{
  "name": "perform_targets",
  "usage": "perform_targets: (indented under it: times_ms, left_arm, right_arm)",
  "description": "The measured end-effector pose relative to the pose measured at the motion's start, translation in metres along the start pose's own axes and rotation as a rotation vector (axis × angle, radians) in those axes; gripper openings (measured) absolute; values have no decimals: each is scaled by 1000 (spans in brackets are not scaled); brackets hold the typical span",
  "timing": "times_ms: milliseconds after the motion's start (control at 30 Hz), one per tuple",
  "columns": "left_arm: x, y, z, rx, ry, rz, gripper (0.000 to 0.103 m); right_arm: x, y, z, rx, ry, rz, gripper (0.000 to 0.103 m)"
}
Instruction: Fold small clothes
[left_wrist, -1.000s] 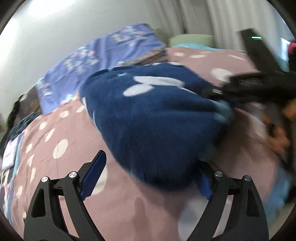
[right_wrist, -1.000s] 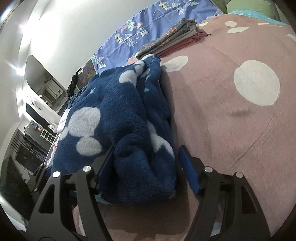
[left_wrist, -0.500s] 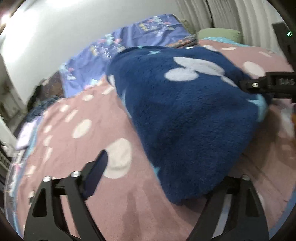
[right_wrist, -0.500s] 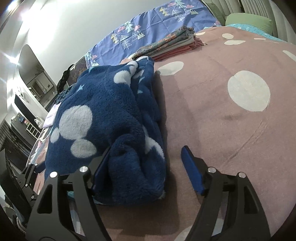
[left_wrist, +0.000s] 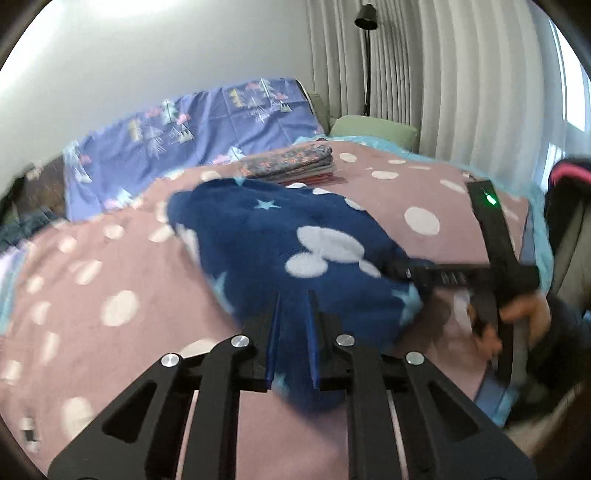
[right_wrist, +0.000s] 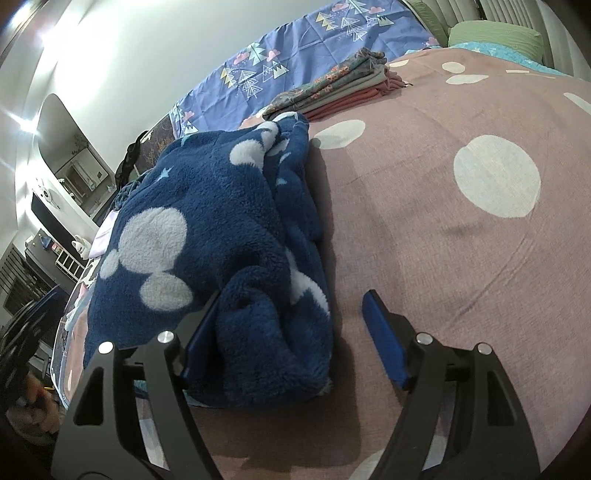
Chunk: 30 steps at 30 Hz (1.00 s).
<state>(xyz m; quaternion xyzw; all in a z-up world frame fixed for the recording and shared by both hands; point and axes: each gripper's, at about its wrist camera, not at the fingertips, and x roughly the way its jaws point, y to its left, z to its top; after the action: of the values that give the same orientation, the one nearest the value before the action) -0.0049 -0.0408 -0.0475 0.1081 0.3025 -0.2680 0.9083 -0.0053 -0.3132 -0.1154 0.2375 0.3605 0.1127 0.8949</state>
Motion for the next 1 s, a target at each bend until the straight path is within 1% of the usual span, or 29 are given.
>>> perform_targets:
  times_ms: [33,67,100,133,200,267,300,367,400,433,467,533,567,600,633,667,700,733,767,800,833,933,1000]
  left_arm:
    - [18,2,-4,2,44,-4,17]
    - [36,0,-12,33,71,20,18]
    - [47,-7,-20,88,58,56,18]
    - [47,-12,-24,126,44,83,18]
    - [41,-17,-19,99,72,92,17]
    - [40,-22,-17,129,84,102,17]
    - [40,-23,-17,145,83,105,17]
    - [37,-19,-15,122,78,84,17]
    - [37,-16,-14,92,80,66,17]
    - [37,-13,-13,73,80,52,17]
    - [36,-12,-14,68,79,49,17]
    - [36,-16,-15,78,73,54,17]
    - [36,-18,-15,83,72,57,17]
    - [36,-18,-15,84,71,58,17]
    - [34,-17,-16,80,69,54,17]
    - [33,-15,-16,70,64,47,18]
    - [27,-11,-15,53,45,31,20]
    - [22,-8,-13,29,22,21,20]
    - [12,-2,-7,-11,-14,5,20]
    - [6,4,0,-30,-43,16,19]
    - [2,8,11,-28,-77,43,19]
    - [15,21,43,-7,-117,71,19]
    - [42,35,65,-43,-108,61,19]
  right_arm:
    - [0,0,0,0,0,-2,75]
    - [0,0,0,-2,2,-3,76]
    - [0,1,-1,-7,4,-2,77]
    - [-1,2,-1,-13,3,-7,77]
    - [-2,2,0,-16,7,-12,77]
    - [-6,4,2,-18,11,-19,75]
    - [-12,9,5,-42,8,-21,63]
    - [-28,26,13,-124,-33,-37,50]
    - [-38,36,18,-163,-78,-52,41]
    - [-51,48,25,-212,-142,-56,36]
    - [-57,58,32,-240,-175,-35,33]
    - [-55,71,45,-269,-186,34,28]
    - [-49,74,49,-273,-177,47,26]
    - [-36,75,53,-276,-152,43,24]
    - [-21,74,54,-271,-110,16,23]
    - [11,66,52,-247,6,-64,19]
    - [29,58,47,-217,64,-74,19]
    - [35,49,44,-188,47,-66,19]
    - [32,48,45,-190,50,-69,19]
    - [29,48,46,-179,58,-70,19]
    - [27,48,47,-163,68,-65,19]
    - [31,48,48,-172,70,-71,20]
    - [30,49,47,-180,66,-74,20]
